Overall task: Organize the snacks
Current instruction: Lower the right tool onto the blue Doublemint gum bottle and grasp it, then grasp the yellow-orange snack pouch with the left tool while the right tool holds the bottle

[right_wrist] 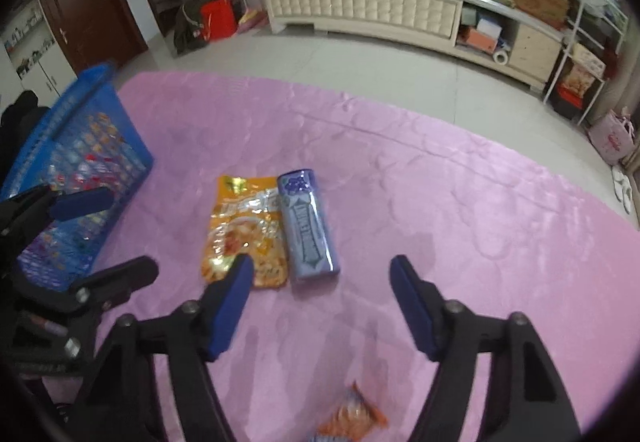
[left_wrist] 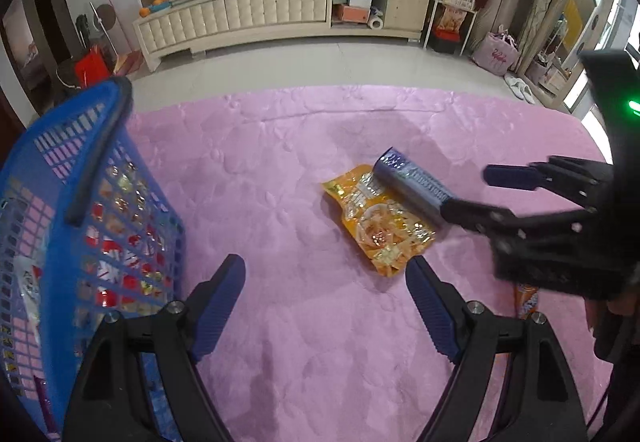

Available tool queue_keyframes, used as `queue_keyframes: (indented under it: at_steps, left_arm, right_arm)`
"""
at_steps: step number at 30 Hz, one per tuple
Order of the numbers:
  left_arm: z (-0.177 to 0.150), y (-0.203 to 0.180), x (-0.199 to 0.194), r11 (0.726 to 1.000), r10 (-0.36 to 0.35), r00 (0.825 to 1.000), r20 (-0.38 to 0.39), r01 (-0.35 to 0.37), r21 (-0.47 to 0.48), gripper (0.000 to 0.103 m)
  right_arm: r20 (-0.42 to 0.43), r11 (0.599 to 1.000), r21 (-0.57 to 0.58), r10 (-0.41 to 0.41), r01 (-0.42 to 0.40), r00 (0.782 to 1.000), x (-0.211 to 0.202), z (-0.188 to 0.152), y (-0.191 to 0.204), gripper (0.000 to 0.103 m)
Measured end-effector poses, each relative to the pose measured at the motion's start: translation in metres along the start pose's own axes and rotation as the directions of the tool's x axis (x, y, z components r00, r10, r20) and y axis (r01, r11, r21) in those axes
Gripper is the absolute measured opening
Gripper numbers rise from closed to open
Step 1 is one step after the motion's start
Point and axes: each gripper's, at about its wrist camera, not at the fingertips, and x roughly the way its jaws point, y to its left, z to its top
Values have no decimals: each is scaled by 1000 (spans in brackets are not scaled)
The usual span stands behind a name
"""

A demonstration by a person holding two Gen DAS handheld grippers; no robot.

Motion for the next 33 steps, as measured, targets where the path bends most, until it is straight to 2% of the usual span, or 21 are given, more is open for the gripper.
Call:
queue_keyframes:
  at_steps: [6,10,12,15,17,21,24,28,30,33]
  left_arm:
    - [1,1,10,999,-4,1000,-13,5,33,81]
    - [4,2,13,1000,-19,1000,-19,19,15,81]
    - [4,2,14,1000,-27,999,-27,27,4,81]
    - [6,-1,14,999,-42,998,-40,42,-1,81]
    - [7,-1,16,999,-41,998,-46,40,-9,81]
    - [11,4,22,994,-64,996,-56,58,-94,81]
    - [15,4,35,986,-104,990,-97,90,-144,81]
    - [16,-6,57,989,-98,980,-173,76,-128,81]
    - [16,-12,58,990,-87,985,-147,69,-122,83]
    - [20,-19,63,989,-87,984,-157,66,-134,86]
  right_arm:
    - [-44,999,21,26,-25,999,24,3,-1,52]
    - [-46,1000,-27,-5,4,999,25,4,6,50]
    - [-46,999,-39,-3,1,999,24,5,8,36]
    - [-39,999,-44,-9,7,999,22,1,10,35]
    - [-41,999,8,-35,36,999,18,-3,4,35]
    - [-17,993,94,-71,73,997,-4,-16,-7,35]
    - [2,990,129,-55,54,999,-20,-27,-13,35]
    - [14,987,160,-17,14,1000,-27,-34,-22,35]
    - [3,983,182,7,-7,1000,-24,-31,-27,35]
    - [9,982,190,-8,6,1000,-24,-25,-34,35]
